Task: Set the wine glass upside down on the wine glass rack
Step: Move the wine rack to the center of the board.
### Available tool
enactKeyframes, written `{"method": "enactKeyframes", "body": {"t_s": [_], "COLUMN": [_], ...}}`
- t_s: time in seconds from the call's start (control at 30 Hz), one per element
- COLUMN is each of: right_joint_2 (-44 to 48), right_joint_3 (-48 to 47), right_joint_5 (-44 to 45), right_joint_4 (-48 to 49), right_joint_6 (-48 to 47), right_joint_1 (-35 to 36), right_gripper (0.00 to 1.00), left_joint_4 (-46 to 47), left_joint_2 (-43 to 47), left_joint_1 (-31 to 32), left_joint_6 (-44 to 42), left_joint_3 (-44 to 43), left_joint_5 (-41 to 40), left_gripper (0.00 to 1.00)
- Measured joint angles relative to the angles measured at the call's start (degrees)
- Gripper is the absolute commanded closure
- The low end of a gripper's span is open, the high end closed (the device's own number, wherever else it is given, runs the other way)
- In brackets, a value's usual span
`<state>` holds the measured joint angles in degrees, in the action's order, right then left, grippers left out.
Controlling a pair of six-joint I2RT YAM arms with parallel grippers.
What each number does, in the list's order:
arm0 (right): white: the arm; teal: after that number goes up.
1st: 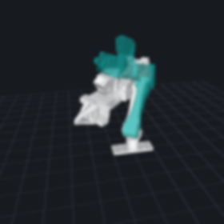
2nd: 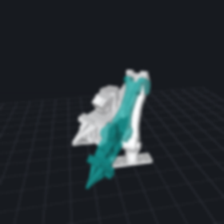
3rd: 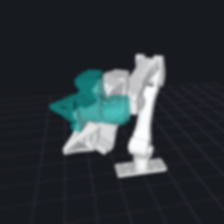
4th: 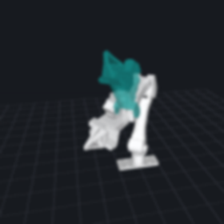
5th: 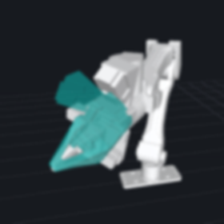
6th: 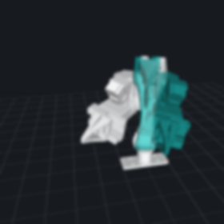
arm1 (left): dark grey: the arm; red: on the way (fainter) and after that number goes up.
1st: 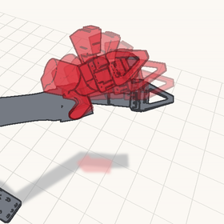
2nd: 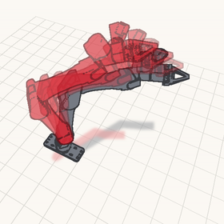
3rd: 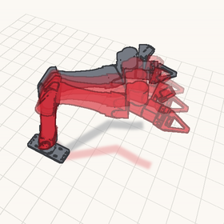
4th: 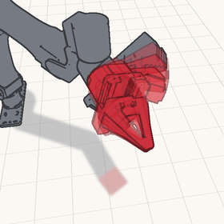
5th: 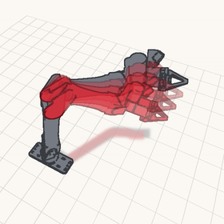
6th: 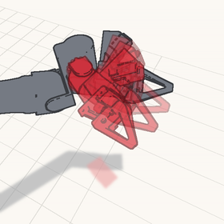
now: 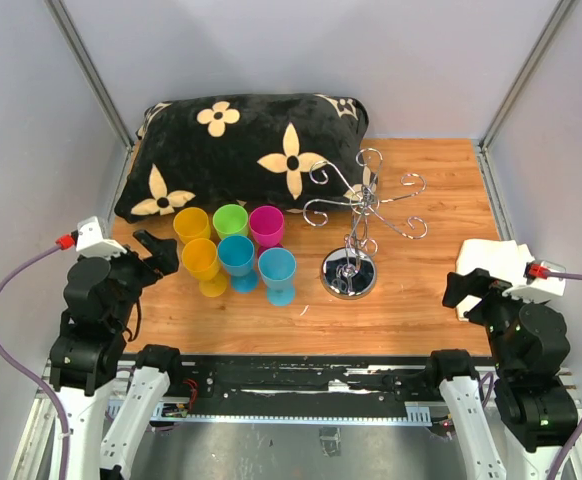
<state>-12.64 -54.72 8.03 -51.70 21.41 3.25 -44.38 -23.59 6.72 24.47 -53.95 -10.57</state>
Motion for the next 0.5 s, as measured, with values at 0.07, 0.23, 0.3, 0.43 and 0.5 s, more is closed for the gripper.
{"method": "enactKeyframes", "body": {"t_s": [0.07, 0.23, 0.3, 0.43, 0.5], "right_joint_2": [0.09, 0.13, 0.24, -0.02, -1.31], "right_joint_3": [0.00, 0.02, 0.07, 0.09, -0.02], "right_joint_5": [-0.35, -1.60, -2.89, -4.48, -6.12], "right_joint_4": [0.17, 1.05, 1.62, 1.90, 1.62], "right_joint_6": [-0.07, -0.09, -0.09, 0.07, 0.07], "right_joint_1": [0.00, 0.00, 0.00, 0.00, 0.00], "right_gripper": [0.02, 0.02, 0.02, 0.02, 0.02], "left_joint_4": [0.31, 0.92, 1.20, 2.29, 2.73], "left_joint_2": [-0.37, -1.44, -1.66, -2.14, -2.56], "left_joint_1": [-0.13, -0.24, -0.24, -0.24, -0.24], "left_joint_6": [0.00, -0.02, -0.02, -0.22, -0.26], "left_joint_3": [0.26, 0.42, 0.42, 0.42, 0.42], "left_joint_5": [0.37, 1.42, 1.77, 3.04, 3.80], "left_gripper": [0.00, 0.00, 0.00, 0.00, 0.00]}}
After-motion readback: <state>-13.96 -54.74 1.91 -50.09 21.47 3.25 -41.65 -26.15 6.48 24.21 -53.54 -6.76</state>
